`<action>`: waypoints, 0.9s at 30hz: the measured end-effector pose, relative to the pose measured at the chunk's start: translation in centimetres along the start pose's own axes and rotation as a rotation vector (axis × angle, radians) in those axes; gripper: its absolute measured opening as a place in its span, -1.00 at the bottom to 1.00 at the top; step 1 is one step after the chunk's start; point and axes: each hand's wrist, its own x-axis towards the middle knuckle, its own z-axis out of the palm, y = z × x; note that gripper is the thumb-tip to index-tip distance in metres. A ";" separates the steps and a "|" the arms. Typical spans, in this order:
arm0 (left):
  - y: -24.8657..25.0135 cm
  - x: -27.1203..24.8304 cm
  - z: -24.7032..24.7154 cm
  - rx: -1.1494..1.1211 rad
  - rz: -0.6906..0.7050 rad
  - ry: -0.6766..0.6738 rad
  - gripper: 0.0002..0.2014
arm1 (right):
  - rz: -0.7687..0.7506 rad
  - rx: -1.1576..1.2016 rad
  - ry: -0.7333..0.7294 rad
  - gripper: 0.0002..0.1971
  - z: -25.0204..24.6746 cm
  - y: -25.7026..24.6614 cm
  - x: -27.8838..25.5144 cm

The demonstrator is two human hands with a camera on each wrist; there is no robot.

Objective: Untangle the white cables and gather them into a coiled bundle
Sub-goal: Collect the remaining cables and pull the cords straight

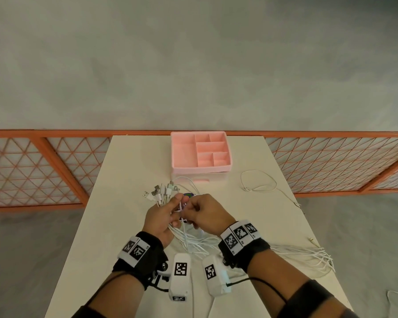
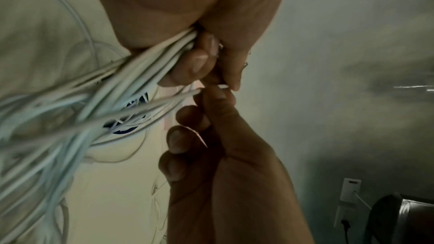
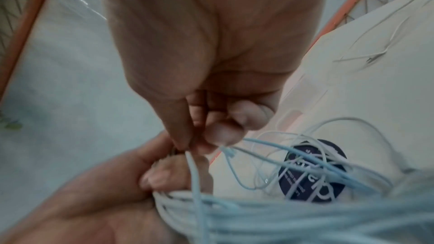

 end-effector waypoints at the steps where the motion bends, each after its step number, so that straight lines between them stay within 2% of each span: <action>1: 0.1 0.0 0.0 -0.008 -0.004 0.007 -0.88 | 0.001 0.004 0.004 -0.84 0.2 0.0 0.1; 3: 0.5 0.3 -0.3 -0.072 -0.016 0.026 -0.91 | 0.005 -0.018 -0.050 -0.81 0.2 -0.2 -0.1; 6: 1.3 1.4 -1.2 -0.168 -0.046 0.106 -0.91 | 0.056 -0.108 -0.378 -0.82 0.7 -0.3 -1.2; 7: 1.5 1.7 -1.4 -0.180 -0.060 0.123 -0.91 | 0.068 -0.122 -0.426 -0.81 0.7 -0.1 -1.6; 13: 1.1 2.1 -1.3 -0.208 -0.062 0.037 -0.93 | 0.108 -0.261 -0.375 -0.82 -1.0 1.7 -1.9; 16: 0.8 1.4 -0.6 -0.160 -0.012 0.007 -0.89 | 0.144 -0.306 -0.321 -0.83 -2.0 2.4 -2.2; 18: 0.8 0.9 -0.4 -0.104 0.035 -0.014 -0.88 | 0.111 -0.301 -0.242 -0.88 -2.3 2.3 -2.0; 20: 0.6 0.4 -0.2 -0.004 0.076 -0.061 -0.87 | 0.049 -0.179 -0.042 -0.83 -2.3 1.7 -1.7; 22: 0.4 0.1 0.0 0.089 0.109 -0.108 -0.88 | 0.006 0.068 0.190 -0.86 -2.5 0.6 -1.0; 23: 0.2 0.0 0.0 0.125 0.125 -0.125 -0.89 | -0.012 0.184 0.259 -0.89 -2.7 -0.1 -0.7; 25: 0.0 -0.3 0.2 0.186 0.153 -0.165 -0.88 | -0.034 0.298 0.288 -0.94 -3.1 -1.3 -0.2; 27: -0.1 -0.6 0.5 0.221 0.177 -0.202 -0.85 | -0.043 0.302 0.259 -0.95 -3.3 -1.7 -0.1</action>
